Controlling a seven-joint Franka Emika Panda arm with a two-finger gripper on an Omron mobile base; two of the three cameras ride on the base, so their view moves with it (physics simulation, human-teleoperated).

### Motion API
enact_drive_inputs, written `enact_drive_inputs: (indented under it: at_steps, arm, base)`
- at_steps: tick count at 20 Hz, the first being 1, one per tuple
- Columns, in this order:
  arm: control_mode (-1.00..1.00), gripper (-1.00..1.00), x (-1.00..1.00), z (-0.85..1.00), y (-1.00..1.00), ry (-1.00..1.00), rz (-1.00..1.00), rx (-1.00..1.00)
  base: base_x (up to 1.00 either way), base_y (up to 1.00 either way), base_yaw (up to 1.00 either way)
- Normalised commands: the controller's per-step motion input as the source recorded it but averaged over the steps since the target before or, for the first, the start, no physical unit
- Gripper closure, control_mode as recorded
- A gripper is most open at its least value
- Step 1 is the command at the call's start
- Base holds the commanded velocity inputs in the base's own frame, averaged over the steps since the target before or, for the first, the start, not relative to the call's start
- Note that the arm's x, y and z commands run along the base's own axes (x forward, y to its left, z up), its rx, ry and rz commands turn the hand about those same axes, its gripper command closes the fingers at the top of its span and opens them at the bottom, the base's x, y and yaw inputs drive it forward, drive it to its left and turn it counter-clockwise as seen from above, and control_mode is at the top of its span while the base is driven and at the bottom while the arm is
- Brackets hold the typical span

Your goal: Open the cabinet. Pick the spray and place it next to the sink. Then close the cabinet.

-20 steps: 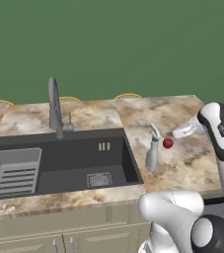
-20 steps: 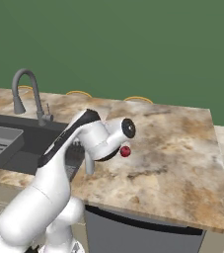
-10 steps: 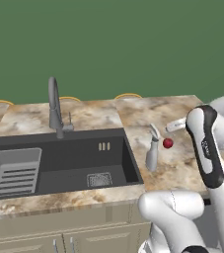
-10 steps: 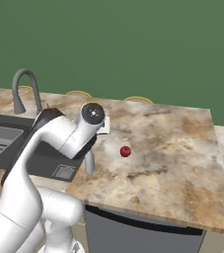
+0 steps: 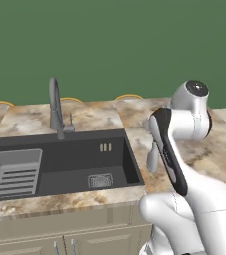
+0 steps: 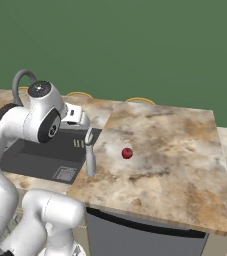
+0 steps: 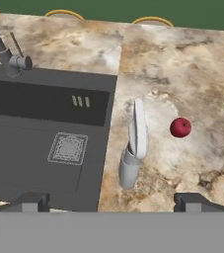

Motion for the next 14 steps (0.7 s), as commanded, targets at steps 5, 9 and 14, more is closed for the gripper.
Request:
enact_drive_inputs:
  at_steps: [5, 9, 14]
  arm:
    - [-1.00, -1.00, -0.07, 0.54, 0.00, 0.05, -0.12, -0.09]
    - [-1.00, -1.00, -0.23, 0.23, 0.00, -0.01, -0.09, -0.04]
    - [-1.00, -1.00, -0.05, 0.00, 0.00, -0.02, -0.01, 0.00]
  base:
    - [0.00, 0.00, 0.00]
    - [0.00, 0.00, 0.00]
    - [0.00, 0.00, 0.00]
